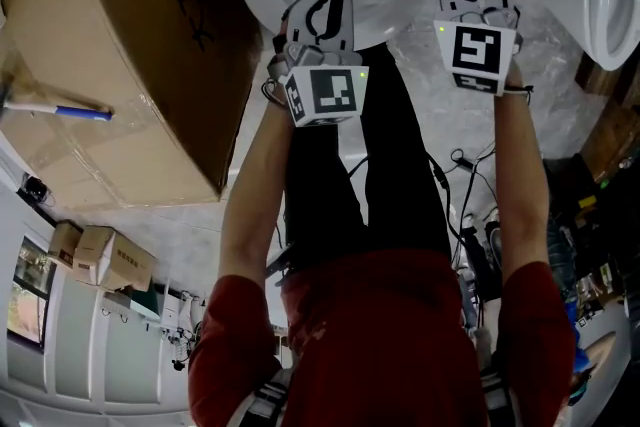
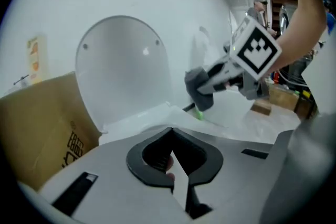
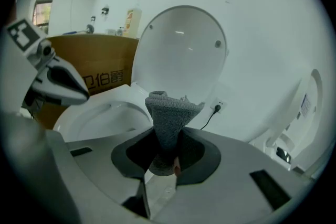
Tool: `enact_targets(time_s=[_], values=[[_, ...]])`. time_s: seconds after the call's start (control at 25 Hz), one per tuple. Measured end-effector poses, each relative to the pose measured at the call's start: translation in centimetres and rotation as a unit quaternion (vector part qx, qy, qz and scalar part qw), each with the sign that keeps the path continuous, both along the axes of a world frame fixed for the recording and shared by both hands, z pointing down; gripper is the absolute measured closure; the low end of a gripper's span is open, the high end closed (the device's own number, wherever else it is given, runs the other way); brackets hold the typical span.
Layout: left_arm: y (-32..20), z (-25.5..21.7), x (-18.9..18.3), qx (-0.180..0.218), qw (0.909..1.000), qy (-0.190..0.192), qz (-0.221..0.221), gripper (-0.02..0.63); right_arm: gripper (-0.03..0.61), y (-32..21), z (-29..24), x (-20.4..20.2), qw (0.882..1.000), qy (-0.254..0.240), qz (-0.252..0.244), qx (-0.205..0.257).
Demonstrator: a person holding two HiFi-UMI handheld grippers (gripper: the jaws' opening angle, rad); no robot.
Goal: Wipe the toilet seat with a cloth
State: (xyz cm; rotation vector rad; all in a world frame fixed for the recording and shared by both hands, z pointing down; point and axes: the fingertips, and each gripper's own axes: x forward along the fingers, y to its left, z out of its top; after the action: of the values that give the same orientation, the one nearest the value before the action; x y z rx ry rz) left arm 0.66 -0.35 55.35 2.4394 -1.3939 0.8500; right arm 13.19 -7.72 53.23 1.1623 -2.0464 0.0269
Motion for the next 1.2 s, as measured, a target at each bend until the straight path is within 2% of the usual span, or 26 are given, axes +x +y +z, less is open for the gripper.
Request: enact_targets(time_s=[0.12,0.24,0.36,0.52,0.64,0.76,0.88,1.2], values=[[-2.4,-3.5,-0.8,0.06,0.9978,0.014,-0.025,0.601,0.491,-2.5,1.2,-0.7,0.996,0.067,-0.061,0.014],[-3.6,-5.8,-1.2,0.101,0.9942,0.019,-0.031,0.601,0.491,-5.2,2.8,-1.4,0.979,0.153,-0.129,0.029],[-3.9,-6.8,-1.7,0.112,0.9925,0.023,-0.044,0.601,0.491,-7.4,4.9,-2.5,0.95,0.232,-0.205,0.039],[-4.1,-6.7,-2.3,0.105,0.992,0.029,-0.063,0.601,0.491,-8.9,8.1,-3.5,0.908,0.306,-0.283,0.031],[-4.2,-6.2,-2.9,0.102,0.9918,0.029,-0.072,0.601,0.491,-9.4,10.1,-3.5,0.883,0.35,-0.313,0.019],[-4.5,-5.7,-3.4,0.1,0.9917,0.026,-0.077,0.601,0.491,-9.8,11.9,-2.9,0.862,0.387,-0.327,-0.003],[-4.8,-5.2,-3.6,0.096,0.9917,0.026,-0.082,0.601,0.491,-9.9,13.0,-2.7,0.855,0.396,-0.334,-0.019],[-5.5,-5.1,-3.5,0.094,0.9917,0.028,-0.083,0.601,0.491,-9.6,13.1,-2.6,0.861,0.395,-0.318,-0.028]])
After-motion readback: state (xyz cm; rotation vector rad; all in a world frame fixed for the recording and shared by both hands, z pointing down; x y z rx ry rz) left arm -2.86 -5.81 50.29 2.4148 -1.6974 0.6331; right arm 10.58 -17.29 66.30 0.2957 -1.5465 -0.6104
